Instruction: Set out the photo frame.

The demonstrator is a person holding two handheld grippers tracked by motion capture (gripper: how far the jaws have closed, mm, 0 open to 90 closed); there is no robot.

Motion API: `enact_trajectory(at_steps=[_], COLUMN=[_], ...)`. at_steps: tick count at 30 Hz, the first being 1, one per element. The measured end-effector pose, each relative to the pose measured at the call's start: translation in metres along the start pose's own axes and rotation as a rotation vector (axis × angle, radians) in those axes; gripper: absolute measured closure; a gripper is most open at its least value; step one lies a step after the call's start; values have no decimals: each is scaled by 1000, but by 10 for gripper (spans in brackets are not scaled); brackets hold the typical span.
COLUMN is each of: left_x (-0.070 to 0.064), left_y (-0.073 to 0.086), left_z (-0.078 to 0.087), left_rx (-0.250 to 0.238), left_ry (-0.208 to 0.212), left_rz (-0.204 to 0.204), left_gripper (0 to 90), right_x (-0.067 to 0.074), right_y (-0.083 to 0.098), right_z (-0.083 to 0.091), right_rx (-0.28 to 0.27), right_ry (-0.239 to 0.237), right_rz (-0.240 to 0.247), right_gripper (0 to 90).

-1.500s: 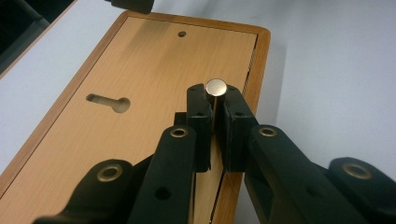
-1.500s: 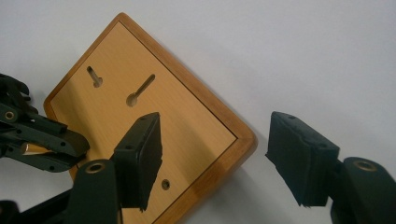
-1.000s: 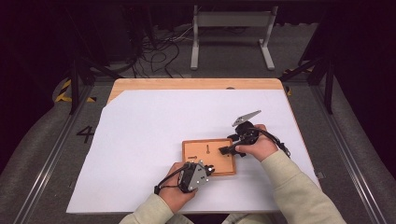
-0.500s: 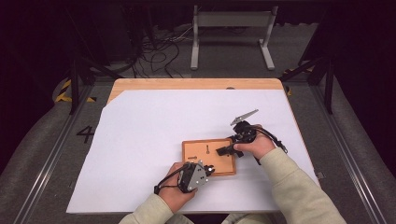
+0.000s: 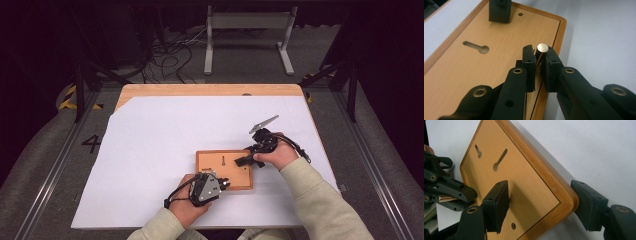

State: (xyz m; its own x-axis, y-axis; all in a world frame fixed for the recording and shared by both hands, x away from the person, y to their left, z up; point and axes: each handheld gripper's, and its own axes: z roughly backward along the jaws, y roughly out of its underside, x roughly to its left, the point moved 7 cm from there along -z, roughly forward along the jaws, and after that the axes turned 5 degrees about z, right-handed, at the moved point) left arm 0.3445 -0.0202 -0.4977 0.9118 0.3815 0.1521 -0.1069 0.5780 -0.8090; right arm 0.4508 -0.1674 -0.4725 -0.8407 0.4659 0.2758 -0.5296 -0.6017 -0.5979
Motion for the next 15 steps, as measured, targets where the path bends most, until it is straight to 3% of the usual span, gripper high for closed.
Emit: enact_trajectory(at_steps=[6, 8, 12, 15], left_x=[-1, 0, 6, 11], left_y=[-4, -6, -10, -10], left_z=[9, 17, 33, 42], left_rx=[-5, -18, -51, -61], left_ry=[50, 64, 58, 42], left_rz=[55, 97, 143, 154], left_gripper=[666, 620, 568, 550], right_x=[5, 7, 13, 17], right_y=[-1, -1, -2, -2], right_z=[6, 8, 13, 16], right_rx=[2, 2, 5, 7], right_ry=[20, 32, 59, 78], right_rz=[43, 56, 90, 114], right_gripper=[353, 358, 372, 379])
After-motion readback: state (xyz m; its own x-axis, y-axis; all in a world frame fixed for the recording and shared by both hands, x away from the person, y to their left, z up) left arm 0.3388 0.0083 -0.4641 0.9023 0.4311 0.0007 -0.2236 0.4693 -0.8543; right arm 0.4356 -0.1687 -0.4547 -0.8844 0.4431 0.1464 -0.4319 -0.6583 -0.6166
